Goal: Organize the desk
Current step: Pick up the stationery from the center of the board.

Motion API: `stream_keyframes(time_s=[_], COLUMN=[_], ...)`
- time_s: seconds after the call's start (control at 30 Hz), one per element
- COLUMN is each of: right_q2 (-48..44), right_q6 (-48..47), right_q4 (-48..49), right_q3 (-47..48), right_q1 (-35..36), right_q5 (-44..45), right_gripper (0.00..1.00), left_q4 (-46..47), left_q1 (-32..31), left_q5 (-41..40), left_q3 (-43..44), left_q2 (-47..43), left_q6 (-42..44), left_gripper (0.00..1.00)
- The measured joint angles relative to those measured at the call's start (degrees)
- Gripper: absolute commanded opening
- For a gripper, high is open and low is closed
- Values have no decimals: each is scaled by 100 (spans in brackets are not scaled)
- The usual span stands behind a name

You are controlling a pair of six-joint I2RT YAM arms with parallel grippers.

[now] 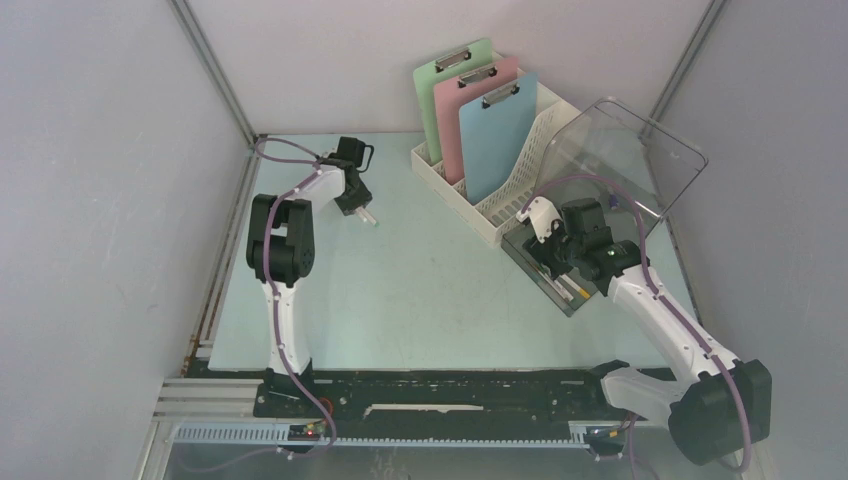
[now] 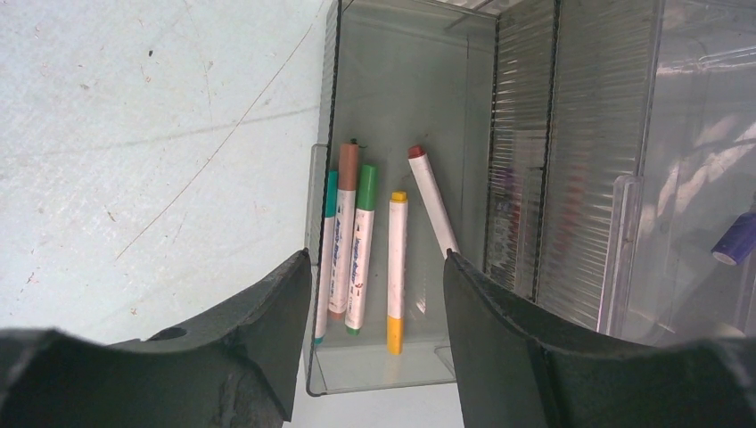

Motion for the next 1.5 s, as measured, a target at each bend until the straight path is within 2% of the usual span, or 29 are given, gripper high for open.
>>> stream_keyframes(time_s=[0.37, 0.67, 0.93, 1.07, 1.5], right_q2=[-4, -4, -39, -63, -107], right_q6=[-4, -48, -70, -74, -87], right_q4=[0, -11, -15, -15, -24], right_q3=[0, 0, 0, 0, 0], right_q1=[7, 11, 11, 13, 17], right_q5=[0, 0, 0, 0, -2], right_gripper=[64, 63, 63, 64, 64], left_q4=[94, 1005, 1615, 1633, 1338], left_q1=[17, 26, 26, 26, 28], left_q5=[138, 748, 1163, 1198, 1119], left_q3=[-79, -1123, -1128, -1121, -616], left_q2=[-46, -785, -807, -802, -363], left_q6=[262, 597, 702, 697, 688], left_gripper=[52, 55, 52, 48, 46])
